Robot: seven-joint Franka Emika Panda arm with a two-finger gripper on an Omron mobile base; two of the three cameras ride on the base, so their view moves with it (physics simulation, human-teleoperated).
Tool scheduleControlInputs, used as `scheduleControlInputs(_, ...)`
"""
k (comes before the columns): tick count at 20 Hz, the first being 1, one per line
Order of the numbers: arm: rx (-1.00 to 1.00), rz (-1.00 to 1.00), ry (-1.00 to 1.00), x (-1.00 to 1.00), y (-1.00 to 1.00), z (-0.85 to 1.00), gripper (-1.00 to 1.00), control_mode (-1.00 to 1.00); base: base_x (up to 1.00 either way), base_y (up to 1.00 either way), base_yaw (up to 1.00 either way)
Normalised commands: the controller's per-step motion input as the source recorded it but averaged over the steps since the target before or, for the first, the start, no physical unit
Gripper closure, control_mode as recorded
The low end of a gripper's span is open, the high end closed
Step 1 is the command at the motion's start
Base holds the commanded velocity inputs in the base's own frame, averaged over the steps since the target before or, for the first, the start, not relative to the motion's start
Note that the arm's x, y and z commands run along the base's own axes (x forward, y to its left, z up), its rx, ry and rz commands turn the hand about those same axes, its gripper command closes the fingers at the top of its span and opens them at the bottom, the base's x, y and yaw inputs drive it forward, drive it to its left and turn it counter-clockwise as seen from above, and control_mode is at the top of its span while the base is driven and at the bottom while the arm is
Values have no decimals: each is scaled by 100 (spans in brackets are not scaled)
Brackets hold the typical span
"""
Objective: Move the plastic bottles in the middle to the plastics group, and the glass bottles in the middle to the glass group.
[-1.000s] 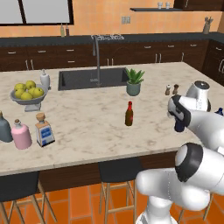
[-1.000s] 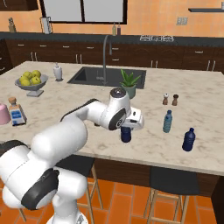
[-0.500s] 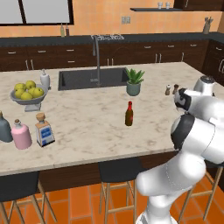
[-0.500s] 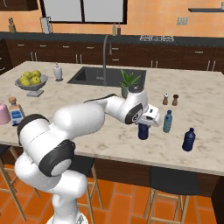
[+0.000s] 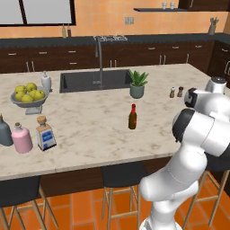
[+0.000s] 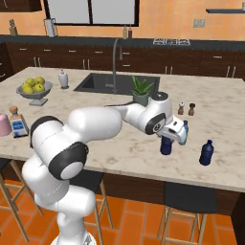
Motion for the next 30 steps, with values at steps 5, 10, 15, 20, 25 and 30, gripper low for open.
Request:
scheduleControlInputs(5,1,-18,-1,0,-3,-14,100,-100,0,0,0)
scheduleControlInputs(10,5,-23,-5,5,-24,-14,100,-100,0,0,0)
scheduleControlInputs(15,0,-10,-1,20,-3,0,100,-100,0,0,0)
scheduleControlInputs(20,0,-1,-2,32,-10,0,100,-100,0,0,0)
scheduleControlInputs(25,0,0,-6,-9,-27,0,100,-100,0,0,0)
scheduleControlInputs(30,1,0,-6,-2,-35,-1,100,-100,0,0,0)
